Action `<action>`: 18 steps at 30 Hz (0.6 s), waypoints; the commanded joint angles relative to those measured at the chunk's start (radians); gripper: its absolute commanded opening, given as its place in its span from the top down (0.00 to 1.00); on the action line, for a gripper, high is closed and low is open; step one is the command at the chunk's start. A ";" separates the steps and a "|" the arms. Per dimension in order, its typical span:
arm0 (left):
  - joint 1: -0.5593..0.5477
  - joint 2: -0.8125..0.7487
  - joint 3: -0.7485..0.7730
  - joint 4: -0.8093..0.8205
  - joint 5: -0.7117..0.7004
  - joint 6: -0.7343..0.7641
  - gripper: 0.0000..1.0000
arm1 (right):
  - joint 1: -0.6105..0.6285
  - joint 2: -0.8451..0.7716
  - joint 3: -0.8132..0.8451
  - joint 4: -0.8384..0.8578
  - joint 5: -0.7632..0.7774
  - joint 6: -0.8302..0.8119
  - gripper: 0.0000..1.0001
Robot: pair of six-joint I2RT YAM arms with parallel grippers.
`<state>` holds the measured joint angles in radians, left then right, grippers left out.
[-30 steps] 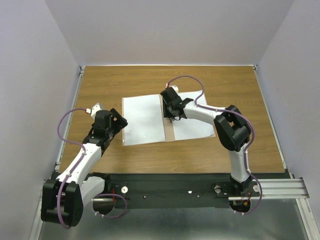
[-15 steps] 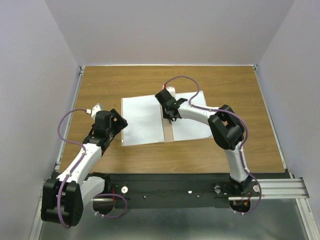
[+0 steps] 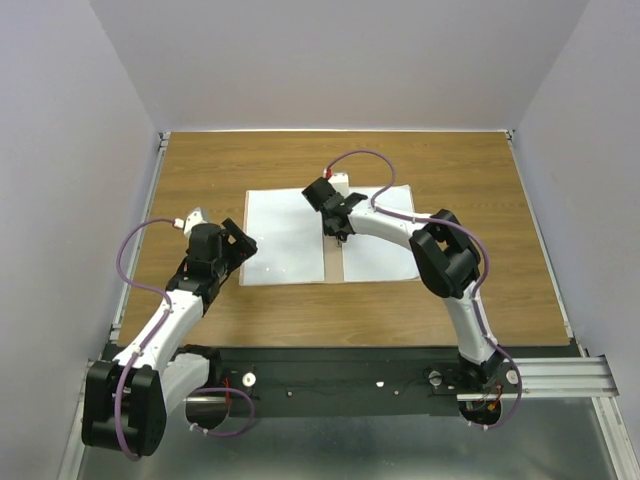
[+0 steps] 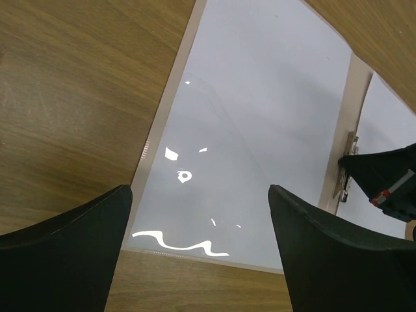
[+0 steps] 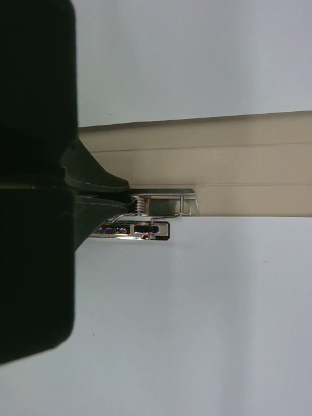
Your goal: Put the files into the folder
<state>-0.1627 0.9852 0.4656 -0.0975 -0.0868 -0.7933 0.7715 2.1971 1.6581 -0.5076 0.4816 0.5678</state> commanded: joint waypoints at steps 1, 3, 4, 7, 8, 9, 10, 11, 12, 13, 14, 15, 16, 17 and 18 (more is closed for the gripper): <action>0.003 -0.020 -0.016 0.134 0.132 0.031 0.05 | 0.006 -0.077 0.017 -0.052 0.040 -0.031 0.99; 0.003 -0.013 -0.005 0.143 0.142 0.039 0.05 | 0.003 -0.106 0.011 -0.046 0.028 -0.046 0.99; 0.003 -0.010 -0.002 0.154 0.156 0.043 0.05 | 0.002 -0.117 0.005 -0.034 0.022 -0.049 0.99; 0.003 -0.011 0.011 0.157 0.167 0.046 0.05 | -0.014 -0.171 -0.027 0.001 -0.041 -0.057 0.99; 0.003 -0.013 0.013 0.157 0.165 0.042 0.05 | -0.017 -0.183 -0.046 0.010 -0.063 -0.060 0.99; 0.003 -0.019 0.013 0.159 0.165 0.036 0.05 | -0.020 -0.194 -0.053 0.015 -0.069 -0.066 0.99; 0.003 -0.022 0.015 0.159 0.168 0.040 0.05 | -0.031 -0.221 -0.060 0.027 -0.078 -0.068 0.99; 0.003 -0.023 0.021 0.156 0.170 0.042 0.05 | -0.037 -0.230 -0.069 0.029 -0.109 -0.074 0.99; 0.003 -0.034 0.024 0.151 0.167 0.040 0.05 | -0.044 -0.246 -0.083 0.032 -0.123 -0.077 0.99; 0.003 -0.040 0.025 0.151 0.173 0.042 0.05 | -0.057 -0.269 -0.092 0.043 -0.138 -0.080 0.99; 0.003 -0.048 0.027 0.151 0.174 0.039 0.05 | -0.063 -0.281 -0.098 0.044 -0.162 -0.080 0.99; 0.003 -0.063 0.027 0.153 0.176 0.037 0.05 | -0.069 -0.293 -0.116 0.050 -0.175 -0.080 0.99; 0.003 -0.071 0.027 0.151 0.176 0.037 0.05 | -0.083 -0.304 -0.126 0.061 -0.187 -0.079 0.99; 0.003 -0.077 0.027 0.147 0.171 0.039 0.05 | -0.089 -0.330 -0.135 0.070 -0.219 -0.077 0.99; 0.003 -0.089 0.025 0.144 0.165 0.036 0.05 | -0.098 -0.341 -0.147 0.078 -0.239 -0.075 0.99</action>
<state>-0.1627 0.9512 0.4637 0.0284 0.0628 -0.7677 0.7120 1.9335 1.5551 -0.4934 0.3500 0.5018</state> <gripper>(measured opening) 0.952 0.025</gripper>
